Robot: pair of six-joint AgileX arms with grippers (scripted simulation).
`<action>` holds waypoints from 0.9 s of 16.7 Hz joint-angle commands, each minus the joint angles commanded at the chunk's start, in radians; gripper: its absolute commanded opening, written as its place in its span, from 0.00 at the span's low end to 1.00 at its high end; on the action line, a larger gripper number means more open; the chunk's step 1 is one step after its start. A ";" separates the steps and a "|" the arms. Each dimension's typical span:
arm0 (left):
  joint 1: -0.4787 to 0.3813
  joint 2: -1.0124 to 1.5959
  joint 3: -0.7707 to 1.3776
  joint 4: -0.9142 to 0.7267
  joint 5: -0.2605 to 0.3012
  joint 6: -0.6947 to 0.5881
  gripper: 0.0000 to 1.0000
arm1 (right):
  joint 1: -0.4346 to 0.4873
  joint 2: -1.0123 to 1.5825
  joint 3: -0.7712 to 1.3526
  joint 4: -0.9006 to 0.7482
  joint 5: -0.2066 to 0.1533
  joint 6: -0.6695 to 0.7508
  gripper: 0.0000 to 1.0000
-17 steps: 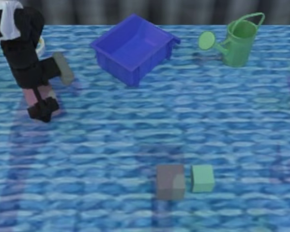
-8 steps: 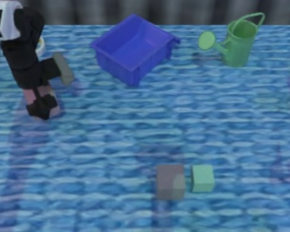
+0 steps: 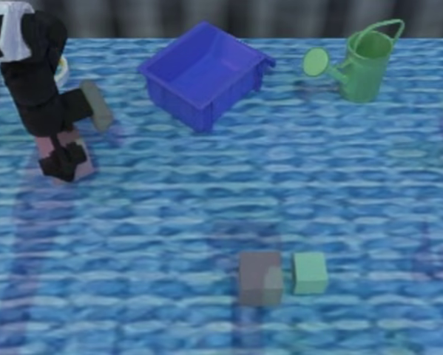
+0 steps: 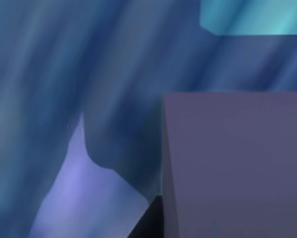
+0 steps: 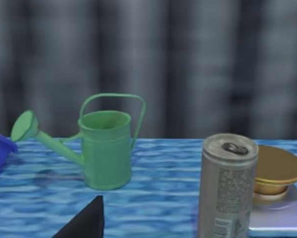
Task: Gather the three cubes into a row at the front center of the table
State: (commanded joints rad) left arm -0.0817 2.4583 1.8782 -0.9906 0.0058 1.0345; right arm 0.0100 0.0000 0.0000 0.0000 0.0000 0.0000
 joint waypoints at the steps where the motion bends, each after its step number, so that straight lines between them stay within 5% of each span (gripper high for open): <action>1: 0.000 0.000 0.000 0.000 0.000 0.000 0.00 | 0.000 0.000 0.000 0.000 0.000 0.000 1.00; 9: -0.002 -0.016 0.014 -0.026 0.004 -0.003 0.00 | 0.000 0.000 0.000 0.000 0.000 0.000 1.00; 15: 0.013 -0.075 0.147 -0.224 0.004 -0.003 0.00 | 0.000 0.000 0.000 0.000 0.000 0.000 1.00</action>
State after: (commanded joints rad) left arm -0.0685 2.3833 2.0249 -1.2150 0.0099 1.0313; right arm 0.0100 0.0000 0.0000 0.0000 0.0000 0.0000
